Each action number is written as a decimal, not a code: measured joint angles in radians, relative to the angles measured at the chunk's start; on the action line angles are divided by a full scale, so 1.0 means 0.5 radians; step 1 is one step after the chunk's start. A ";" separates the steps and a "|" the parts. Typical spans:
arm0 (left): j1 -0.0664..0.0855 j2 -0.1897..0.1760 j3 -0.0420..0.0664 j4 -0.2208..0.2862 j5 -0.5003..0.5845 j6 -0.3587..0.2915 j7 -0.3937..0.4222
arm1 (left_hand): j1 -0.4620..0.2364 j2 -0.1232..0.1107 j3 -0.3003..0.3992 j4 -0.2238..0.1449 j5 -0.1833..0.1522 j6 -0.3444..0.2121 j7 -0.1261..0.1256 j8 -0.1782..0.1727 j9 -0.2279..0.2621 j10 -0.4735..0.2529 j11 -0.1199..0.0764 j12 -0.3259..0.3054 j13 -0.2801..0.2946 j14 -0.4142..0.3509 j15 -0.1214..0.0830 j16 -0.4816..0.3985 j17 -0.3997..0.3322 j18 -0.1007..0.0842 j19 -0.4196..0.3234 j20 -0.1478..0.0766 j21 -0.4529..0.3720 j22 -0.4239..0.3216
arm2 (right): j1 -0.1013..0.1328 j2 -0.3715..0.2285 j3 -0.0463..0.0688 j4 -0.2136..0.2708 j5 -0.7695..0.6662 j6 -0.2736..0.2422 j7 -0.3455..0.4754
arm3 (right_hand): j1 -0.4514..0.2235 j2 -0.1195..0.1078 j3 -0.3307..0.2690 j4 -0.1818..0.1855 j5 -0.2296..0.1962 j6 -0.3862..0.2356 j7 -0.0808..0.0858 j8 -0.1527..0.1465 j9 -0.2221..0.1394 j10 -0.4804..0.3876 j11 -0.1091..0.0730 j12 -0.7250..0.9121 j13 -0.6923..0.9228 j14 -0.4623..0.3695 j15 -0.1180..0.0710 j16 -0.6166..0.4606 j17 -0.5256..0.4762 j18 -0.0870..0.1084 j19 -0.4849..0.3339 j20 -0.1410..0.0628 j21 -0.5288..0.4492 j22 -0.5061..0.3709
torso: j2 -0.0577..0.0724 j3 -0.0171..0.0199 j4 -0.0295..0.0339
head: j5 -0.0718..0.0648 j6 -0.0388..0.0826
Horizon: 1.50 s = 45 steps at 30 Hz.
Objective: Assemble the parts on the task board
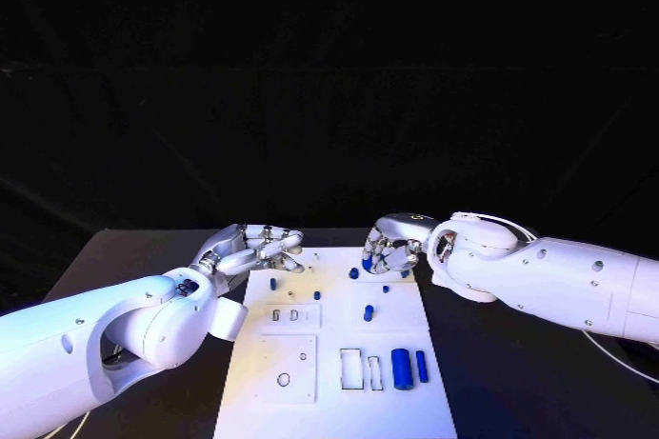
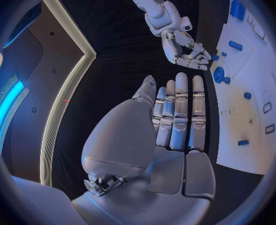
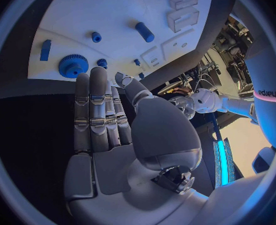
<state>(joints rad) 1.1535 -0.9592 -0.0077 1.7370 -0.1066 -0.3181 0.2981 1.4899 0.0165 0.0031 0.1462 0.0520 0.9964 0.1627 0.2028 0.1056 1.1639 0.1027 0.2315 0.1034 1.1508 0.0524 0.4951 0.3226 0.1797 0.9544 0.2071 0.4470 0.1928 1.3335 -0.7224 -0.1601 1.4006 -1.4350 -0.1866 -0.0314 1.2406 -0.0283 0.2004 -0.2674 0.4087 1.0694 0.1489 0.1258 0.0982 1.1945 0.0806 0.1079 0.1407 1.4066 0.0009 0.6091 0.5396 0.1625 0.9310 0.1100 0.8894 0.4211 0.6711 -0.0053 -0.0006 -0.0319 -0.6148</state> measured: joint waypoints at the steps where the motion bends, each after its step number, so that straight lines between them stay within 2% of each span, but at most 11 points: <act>1: 0.006 -0.007 0.000 0.012 -0.003 0.002 0.000 | -0.002 -0.002 0.000 0.000 0.000 -0.007 0.007 -0.005 -0.002 -0.006 0.006 -0.006 -0.002 -0.003 0.003 0.009 0.008 0.000 0.000 0.000 0.002 0.000 | 0.003 0.003 0.000 0.012 -0.052 -0.003 -0.025 | -0.011 -0.010 0.000 0.000 -0.006 0.000 0.000 -0.005 0.002 -0.018 0.000 -0.009 -0.002 0.002 0.002 0.022 0.023 0.000 0.008 -0.006 0.011 0.003 | 0.007 0.0000 0.001 | -0.001 0.001; 8: 0.035 -0.032 0.000 0.057 -0.014 0.009 0.000 | -0.002 -0.002 0.006 0.016 0.000 -0.014 0.014 -0.022 -0.006 -0.021 0.021 -0.025 -0.007 -0.027 0.012 0.020 0.036 0.000 0.000 0.000 0.012 0.005 | 0.020 0.012 0.000 0.049 -0.248 -0.052 -0.120 | -0.049 -0.049 0.030 0.030 -0.064 -0.045 -0.011 -0.054 0.004 -0.157 0.019 -0.058 -0.015 -0.020 0.008 0.103 0.128 0.030 0.104 0.005 0.045 0.026 | 0.053 -0.0075 0.008 | -0.017 0.002; 12: 0.047 -0.040 0.000 0.065 -0.017 0.009 0.000 | -0.002 -0.002 0.011 0.022 0.000 -0.021 0.021 -0.024 -0.009 -0.029 0.014 -0.029 -0.010 -0.035 0.006 0.032 0.044 0.000 0.000 0.000 0.012 0.007 | 0.026 0.016 0.001 0.058 -0.294 -0.088 -0.147 | -0.008 -0.090 0.049 0.051 -0.085 -0.093 -0.014 -0.091 0.004 -0.401 0.072 -0.059 -0.054 -0.438 0.073 -0.155 0.020 0.030 0.157 0.050 0.070 0.048 | 0.068 -0.0111 0.009 | -0.022 0.003; 18: 0.055 -0.043 0.000 0.067 -0.020 0.010 -0.004 | -0.010 -0.009 0.017 0.027 0.000 -0.028 0.028 -0.036 -0.011 -0.043 0.028 -0.040 -0.014 -0.047 0.018 0.040 0.059 0.000 0.000 0.000 0.021 0.010 | 0.028 0.018 0.001 0.076 -0.312 -0.115 -0.164 | 0.082 -0.094 0.152 0.040 -0.100 -0.012 0.007 -0.059 0.041 -0.218 0.044 0.103 -0.013 -0.408 0.047 -0.194 -0.030 -0.017 0.464 0.036 0.433 0.576 | 0.081 -0.0138 0.009 | -0.024 -0.005; 22: 0.057 -0.044 0.000 0.067 -0.021 0.010 -0.011 | -0.002 -0.017 0.017 0.027 0.000 -0.039 0.038 -0.046 -0.013 -0.050 0.035 -0.052 -0.017 -0.049 0.020 0.042 0.068 0.000 0.000 0.000 0.020 0.012 | 0.028 0.026 0.000 0.074 -0.305 -0.129 -0.166 | 0.275 -0.134 0.363 -0.032 -0.309 -0.082 0.067 -0.096 0.033 -0.277 0.090 0.093 -0.025 -0.510 0.070 -0.303 -0.094 0.014 0.103 0.036 0.236 0.223 | 0.088 -0.0136 0.009 | -0.018 -0.007; 27: 0.059 -0.044 0.000 0.066 -0.022 0.010 -0.021 | -0.002 -0.017 0.022 0.033 0.000 -0.039 0.038 -0.047 -0.015 -0.050 0.035 -0.052 -0.017 -0.064 0.021 0.043 0.072 0.000 0.000 0.000 0.020 0.012 | 0.029 0.038 -0.001 0.062 -0.252 -0.135 -0.161 | 0.365 -0.225 0.589 -0.038 -0.404 -0.146 0.079 -0.113 0.026 -0.340 0.112 0.093 -0.052 -0.504 0.089 -0.393 -0.172 0.015 -0.207 0.057 0.384 0.368 | 0.096 -0.0136 0.012 | -0.012 -0.008; 29: 0.060 -0.044 0.000 0.065 -0.022 0.010 -0.024 | -0.002 -0.017 0.022 0.033 0.000 -0.039 0.038 -0.047 -0.015 -0.050 0.035 -0.052 -0.018 -0.064 0.021 0.043 0.074 0.000 -0.004 -0.004 0.020 0.012 | 0.029 0.043 -0.001 0.057 -0.225 -0.135 -0.157 | 0.370 -0.220 0.650 -0.029 -0.412 -0.119 0.047 -0.106 0.035 -0.307 0.086 0.109 -0.061 -0.420 0.077 -0.407 -0.196 0.015 -0.271 0.054 0.435 0.423 | 0.099 -0.0136 0.013 | -0.011 -0.007; 34: 0.064 -0.048 0.000 0.065 -0.022 0.011 -0.030 | -0.001 -0.017 0.022 0.033 0.000 -0.047 0.045 -0.047 -0.015 -0.057 0.042 -0.062 -0.018 -0.071 0.028 0.043 0.077 -0.001 -0.007 -0.007 0.020 0.012 | 0.029 0.060 -0.001 0.039 -0.183 -0.134 -0.148 | 0.252 -0.222 0.625 0.038 -0.438 -0.009 0.026 -0.055 0.069 -0.131 0.037 0.179 -0.050 -0.136 0.016 -0.296 -0.153 0.015 -0.204 0.024 0.540 0.498 | 0.111 -0.0127 0.017 | -0.019 -0.003; 38: 0.070 -0.051 0.000 0.067 -0.023 0.012 -0.034 | -0.001 -0.017 0.028 0.038 0.000 -0.047 0.045 -0.055 -0.015 -0.057 0.042 -0.062 -0.018 -0.071 0.028 0.043 0.078 -0.001 -0.007 -0.007 0.020 0.012 | 0.029 0.078 -0.002 0.015 -0.181 -0.133 -0.148 | 0.171 -0.255 0.511 0.100 -0.337 0.070 -0.013 0.004 0.115 -0.023 -0.015 0.242 -0.007 0.064 -0.029 -0.141 -0.062 0.013 0.158 -0.015 0.680 0.794 | 0.122 -0.0125 0.021 | -0.023 -0.005; 42: 0.075 -0.057 0.000 0.071 -0.023 0.015 -0.037 | -0.001 -0.017 0.028 0.038 0.000 -0.047 0.045 -0.055 -0.017 -0.057 0.042 -0.062 -0.018 -0.078 0.034 0.043 0.079 -0.001 -0.007 -0.007 0.020 0.012 | 0.026 0.093 -0.003 -0.002 -0.199 -0.131 -0.157 | 0.127 -0.247 0.429 0.150 -0.251 0.070 -0.013 0.012 0.151 -0.012 -0.025 0.282 0.035 0.110 -0.041 -0.037 0.022 -0.033 0.357 -0.033 0.734 0.947 | 0.133 -0.0127 0.024 | -0.023 -0.008; 45: 0.078 -0.060 0.000 0.076 -0.023 0.019 -0.040 | -0.001 -0.017 0.028 0.038 0.000 -0.047 0.045 -0.055 -0.017 -0.057 0.042 -0.062 -0.018 -0.079 0.033 0.043 0.080 -0.001 -0.007 -0.007 0.020 0.012 | 0.024 0.099 -0.003 -0.009 -0.215 -0.132 -0.166 | 0.112 -0.247 0.362 0.182 -0.240 0.056 -0.028 0.034 0.183 -0.001 -0.037 0.348 0.090 0.117 -0.048 0.255 0.305 -0.055 0.472 -0.044 0.759 1.036 | 0.142 -0.0123 0.026 | -0.023 -0.009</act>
<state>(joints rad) 1.1925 -0.9894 -0.0076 1.7749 -0.1179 -0.3084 0.2783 1.4892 0.0078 0.0170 0.1654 0.0520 0.9732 0.1854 0.1753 0.0970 1.1356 0.1236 0.2005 0.0942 1.1112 0.0689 0.5163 0.3624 0.1794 0.9507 0.2036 0.4570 0.1986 1.3455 -0.6728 -0.1617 1.3959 -1.5425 -0.2524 -0.1145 1.2964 -0.1516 0.3814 -0.1762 0.2888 1.0973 0.1351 0.1429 0.1896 1.1941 0.0624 0.2818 0.1860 1.4650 -0.0234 0.7368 0.6920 0.1352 1.1670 0.0879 1.2689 0.9392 0.7419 -0.0114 0.0125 -0.0436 -0.6194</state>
